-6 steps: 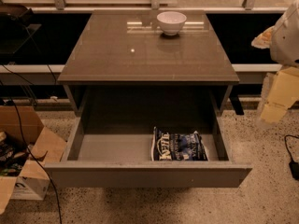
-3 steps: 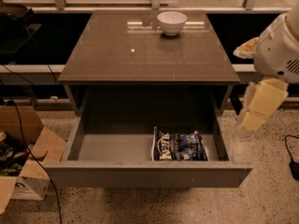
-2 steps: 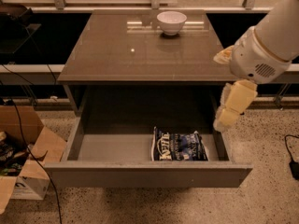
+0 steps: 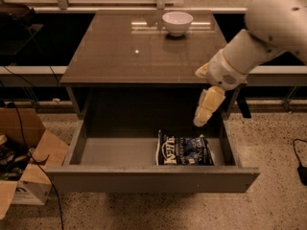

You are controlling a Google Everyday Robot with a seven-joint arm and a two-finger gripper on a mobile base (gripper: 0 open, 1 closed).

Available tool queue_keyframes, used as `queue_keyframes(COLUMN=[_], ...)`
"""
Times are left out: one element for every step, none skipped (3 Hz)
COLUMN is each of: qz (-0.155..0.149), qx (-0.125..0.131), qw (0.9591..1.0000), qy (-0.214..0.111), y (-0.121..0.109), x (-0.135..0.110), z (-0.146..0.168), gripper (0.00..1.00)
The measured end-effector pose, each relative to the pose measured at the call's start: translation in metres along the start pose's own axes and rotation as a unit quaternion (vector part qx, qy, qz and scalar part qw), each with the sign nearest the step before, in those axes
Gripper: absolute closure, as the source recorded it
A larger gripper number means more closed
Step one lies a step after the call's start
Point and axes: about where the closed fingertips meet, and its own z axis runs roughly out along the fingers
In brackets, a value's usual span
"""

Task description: Pick blue chip bag from top drawer and place on counter

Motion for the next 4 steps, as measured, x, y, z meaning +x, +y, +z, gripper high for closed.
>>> queue_keyframes(qz=[0.004,0.012,0.025,0.025], qx=[-0.008,-0.02,-0.03,-0.03], qw=[1.0,0.9997,0.9992,0.9992], qy=[0.0,0.004,0.005,0.005], y=[0.0,-0.002,-0.003,-0.003], x=[0.005,0.006,0.01,0.01], z=[0.009,0.026,0.034,0.034], gripper=[0.0,0.0,0.0,0.0])
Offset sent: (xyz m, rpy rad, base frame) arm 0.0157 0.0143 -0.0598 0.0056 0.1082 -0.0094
